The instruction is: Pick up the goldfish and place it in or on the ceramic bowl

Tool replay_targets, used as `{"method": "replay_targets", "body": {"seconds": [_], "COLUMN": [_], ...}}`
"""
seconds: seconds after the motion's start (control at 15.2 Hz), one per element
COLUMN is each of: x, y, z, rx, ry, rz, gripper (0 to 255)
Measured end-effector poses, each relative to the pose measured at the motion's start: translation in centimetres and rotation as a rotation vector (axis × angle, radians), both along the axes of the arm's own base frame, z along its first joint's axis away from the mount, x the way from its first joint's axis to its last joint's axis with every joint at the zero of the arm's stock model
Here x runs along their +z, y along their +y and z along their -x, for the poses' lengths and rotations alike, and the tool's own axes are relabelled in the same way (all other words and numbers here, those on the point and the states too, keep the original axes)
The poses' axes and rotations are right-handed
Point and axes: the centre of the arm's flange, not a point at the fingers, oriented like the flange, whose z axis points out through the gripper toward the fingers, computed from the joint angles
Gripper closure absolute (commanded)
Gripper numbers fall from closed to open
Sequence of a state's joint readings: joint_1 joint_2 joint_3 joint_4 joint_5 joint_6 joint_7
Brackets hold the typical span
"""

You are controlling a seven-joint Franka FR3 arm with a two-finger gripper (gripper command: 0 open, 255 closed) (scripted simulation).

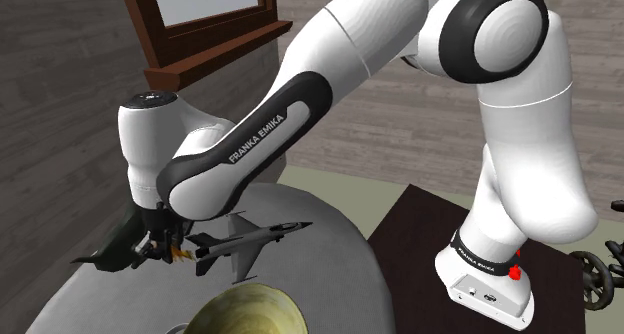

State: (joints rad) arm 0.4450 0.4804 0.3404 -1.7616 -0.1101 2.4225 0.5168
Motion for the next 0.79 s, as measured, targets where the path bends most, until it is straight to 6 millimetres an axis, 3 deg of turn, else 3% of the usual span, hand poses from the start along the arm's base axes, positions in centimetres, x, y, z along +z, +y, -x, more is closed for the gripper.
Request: {"method": "replay_targets", "body": {"seconds": [0.79], "x": [6.3], "y": [0.0], "z": [0.2], "rx": [0.0], "ry": [0.0], "rz": [0.0], "gripper": [255]}}
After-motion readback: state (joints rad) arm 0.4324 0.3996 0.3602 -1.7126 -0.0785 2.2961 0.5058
